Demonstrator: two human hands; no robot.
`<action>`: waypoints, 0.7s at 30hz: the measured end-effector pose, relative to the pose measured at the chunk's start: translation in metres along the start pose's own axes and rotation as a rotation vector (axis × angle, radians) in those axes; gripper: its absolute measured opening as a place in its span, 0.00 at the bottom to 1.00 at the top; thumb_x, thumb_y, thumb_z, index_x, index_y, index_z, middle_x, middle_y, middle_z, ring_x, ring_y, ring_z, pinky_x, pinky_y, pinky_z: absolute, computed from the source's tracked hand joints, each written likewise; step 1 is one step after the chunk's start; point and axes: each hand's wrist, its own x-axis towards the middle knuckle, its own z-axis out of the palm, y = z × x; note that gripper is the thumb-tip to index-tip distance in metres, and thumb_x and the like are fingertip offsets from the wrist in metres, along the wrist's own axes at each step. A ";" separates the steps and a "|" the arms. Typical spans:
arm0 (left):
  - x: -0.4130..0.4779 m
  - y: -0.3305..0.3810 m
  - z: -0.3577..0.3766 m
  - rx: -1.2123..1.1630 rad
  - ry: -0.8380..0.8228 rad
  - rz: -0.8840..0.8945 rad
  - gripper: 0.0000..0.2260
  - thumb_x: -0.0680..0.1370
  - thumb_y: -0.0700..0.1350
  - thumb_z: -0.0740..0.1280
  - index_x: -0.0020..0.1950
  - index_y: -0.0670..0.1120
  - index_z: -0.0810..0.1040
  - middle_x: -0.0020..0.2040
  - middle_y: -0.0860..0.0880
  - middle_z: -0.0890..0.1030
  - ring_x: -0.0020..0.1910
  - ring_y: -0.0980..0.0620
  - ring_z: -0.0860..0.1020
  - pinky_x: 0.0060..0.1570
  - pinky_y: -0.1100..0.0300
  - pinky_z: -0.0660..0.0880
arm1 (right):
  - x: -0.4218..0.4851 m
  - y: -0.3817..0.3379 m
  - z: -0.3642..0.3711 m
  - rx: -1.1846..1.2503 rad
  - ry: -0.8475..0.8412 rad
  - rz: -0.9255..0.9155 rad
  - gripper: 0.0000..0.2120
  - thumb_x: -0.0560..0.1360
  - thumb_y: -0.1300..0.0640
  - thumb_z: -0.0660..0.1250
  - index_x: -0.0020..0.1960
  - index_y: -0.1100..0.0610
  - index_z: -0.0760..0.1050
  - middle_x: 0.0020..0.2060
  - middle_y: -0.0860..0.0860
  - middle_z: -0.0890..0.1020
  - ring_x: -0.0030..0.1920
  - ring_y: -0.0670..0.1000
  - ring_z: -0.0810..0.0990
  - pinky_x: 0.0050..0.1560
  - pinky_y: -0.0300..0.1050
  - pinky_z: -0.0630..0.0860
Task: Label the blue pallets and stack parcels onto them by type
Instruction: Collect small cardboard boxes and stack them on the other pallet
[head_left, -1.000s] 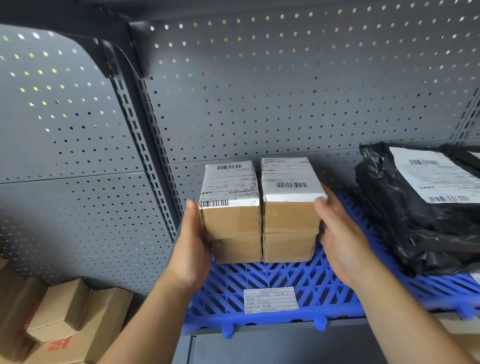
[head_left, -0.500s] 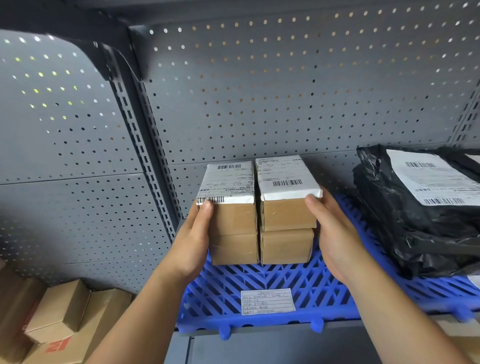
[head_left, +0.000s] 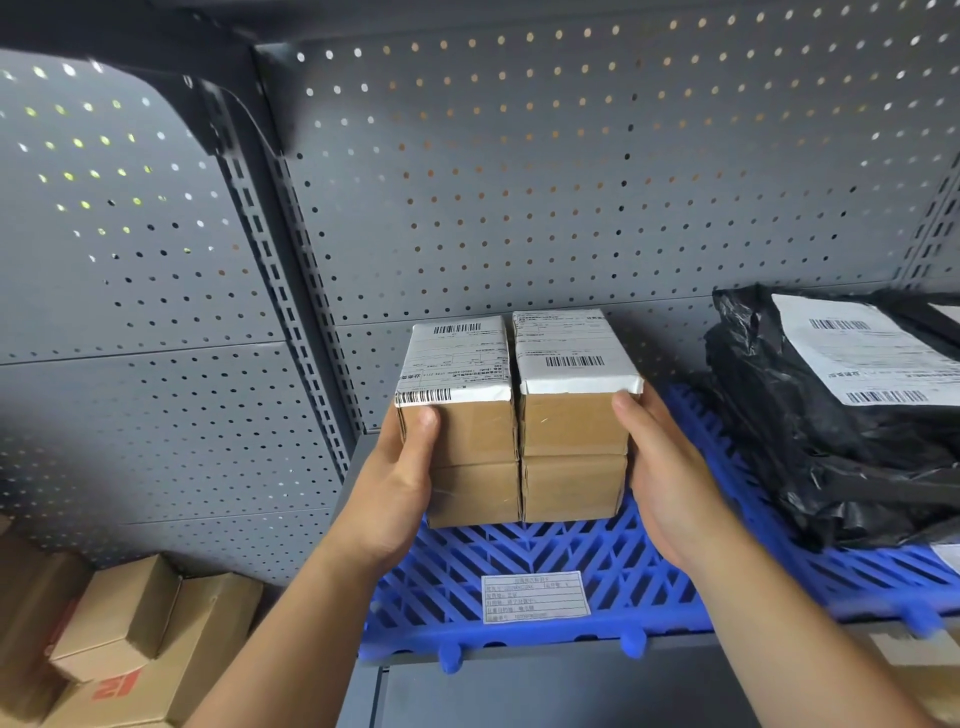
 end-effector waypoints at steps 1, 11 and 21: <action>0.000 0.001 0.001 -0.009 0.005 0.000 0.37 0.67 0.80 0.63 0.72 0.66 0.71 0.69 0.66 0.76 0.71 0.64 0.72 0.76 0.48 0.64 | 0.000 0.000 0.000 0.002 -0.002 0.005 0.20 0.76 0.36 0.64 0.67 0.33 0.74 0.64 0.40 0.81 0.64 0.40 0.79 0.61 0.47 0.71; -0.003 0.005 0.002 -0.062 0.033 0.012 0.27 0.67 0.77 0.68 0.63 0.71 0.76 0.66 0.65 0.79 0.66 0.65 0.76 0.68 0.54 0.69 | 0.001 -0.006 -0.003 -0.016 -0.008 0.026 0.24 0.74 0.37 0.65 0.69 0.37 0.73 0.63 0.40 0.82 0.64 0.41 0.79 0.62 0.49 0.72; -0.029 0.014 0.016 -0.002 0.233 0.132 0.36 0.73 0.67 0.66 0.80 0.58 0.63 0.75 0.60 0.72 0.73 0.63 0.69 0.74 0.58 0.66 | -0.018 -0.018 -0.013 -0.099 -0.028 0.036 0.33 0.72 0.36 0.65 0.76 0.39 0.66 0.68 0.34 0.76 0.68 0.36 0.74 0.73 0.53 0.67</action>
